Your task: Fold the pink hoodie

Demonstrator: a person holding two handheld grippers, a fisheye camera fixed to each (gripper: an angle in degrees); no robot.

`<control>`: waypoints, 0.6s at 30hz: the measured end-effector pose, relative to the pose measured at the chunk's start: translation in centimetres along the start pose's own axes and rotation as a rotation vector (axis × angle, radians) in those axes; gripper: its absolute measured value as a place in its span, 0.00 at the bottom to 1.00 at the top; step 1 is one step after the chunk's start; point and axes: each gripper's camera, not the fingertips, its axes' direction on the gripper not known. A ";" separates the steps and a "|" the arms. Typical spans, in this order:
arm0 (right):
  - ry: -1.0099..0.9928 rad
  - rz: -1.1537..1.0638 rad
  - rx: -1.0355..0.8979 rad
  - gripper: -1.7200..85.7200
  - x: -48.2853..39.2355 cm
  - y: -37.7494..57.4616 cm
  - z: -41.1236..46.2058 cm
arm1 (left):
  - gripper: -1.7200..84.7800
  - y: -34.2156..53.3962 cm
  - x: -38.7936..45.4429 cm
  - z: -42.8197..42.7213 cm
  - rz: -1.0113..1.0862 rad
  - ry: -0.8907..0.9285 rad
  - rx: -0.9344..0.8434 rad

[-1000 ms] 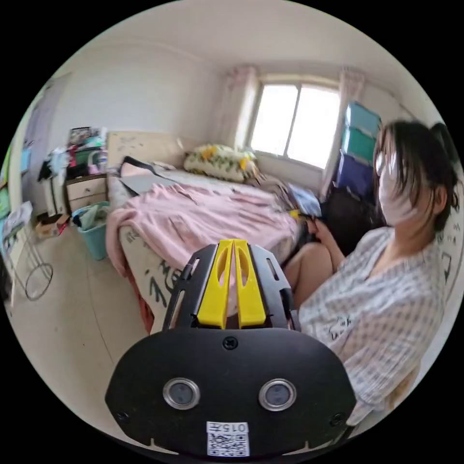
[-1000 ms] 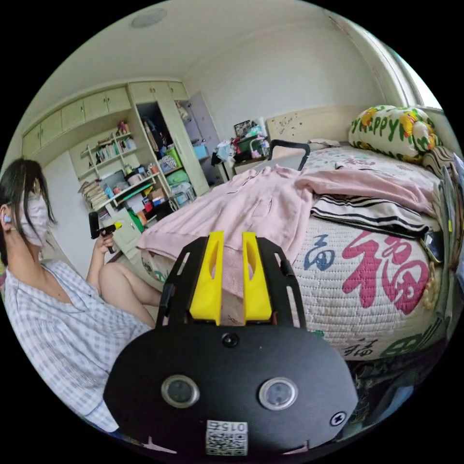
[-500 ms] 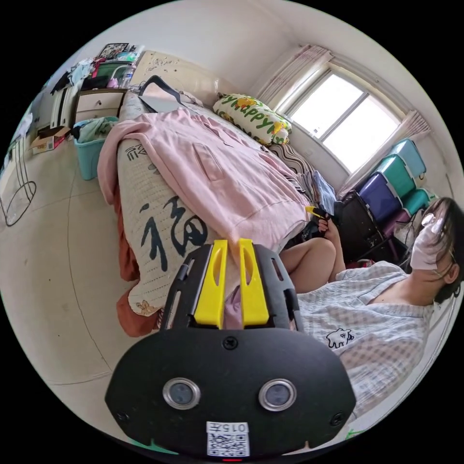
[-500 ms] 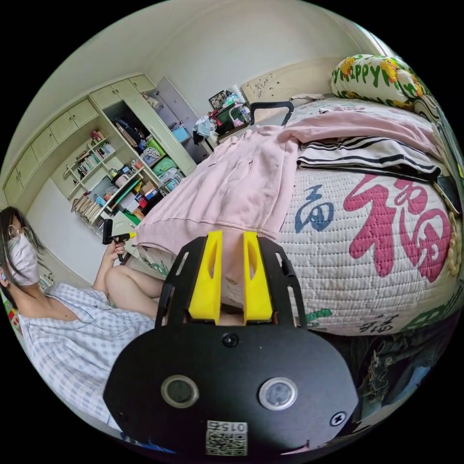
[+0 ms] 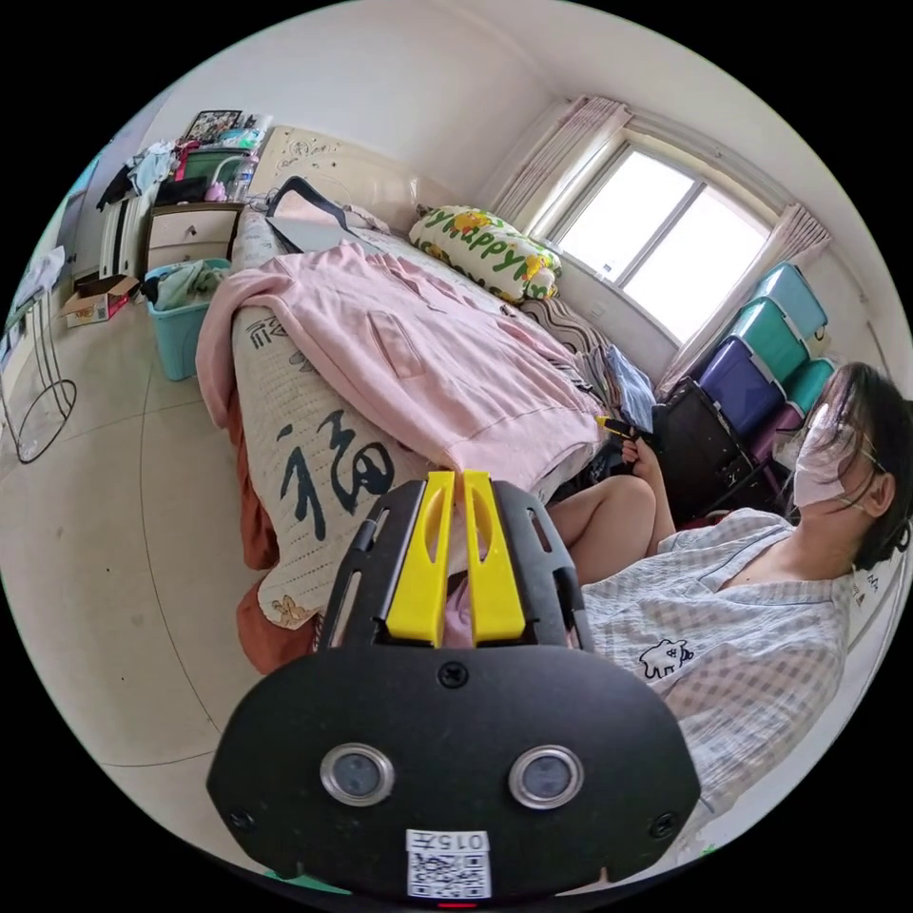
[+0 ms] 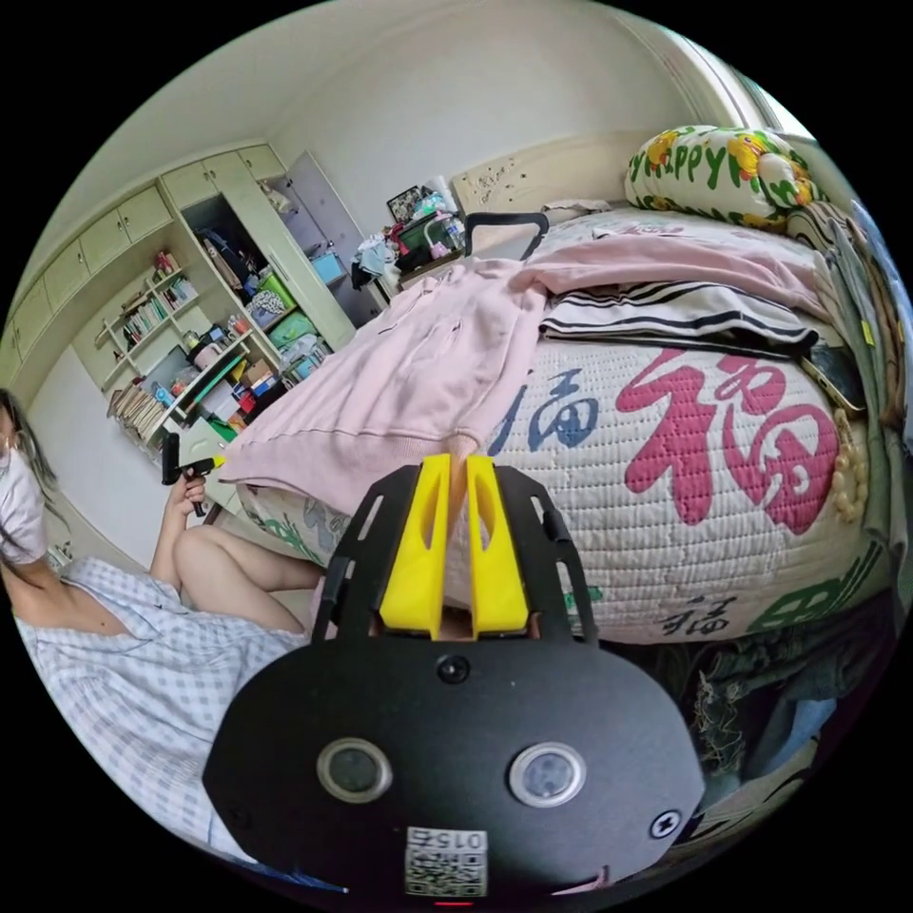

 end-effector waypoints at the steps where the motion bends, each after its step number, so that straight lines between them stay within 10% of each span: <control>1: 0.008 0.007 0.024 0.06 0.3 -0.2 -0.7 | 0.02 0.1 0.2 -0.1 0.002 -0.014 0.005; 6: 0.065 0.003 -0.147 0.06 1.2 -1.9 1.6 | 0.02 0.3 0.2 4.0 -0.013 -0.159 -0.173; 18: 0.101 0.275 0.267 0.08 13.6 -0.3 -12.1 | 0.06 -7.2 7.3 3.7 0.145 -0.309 0.006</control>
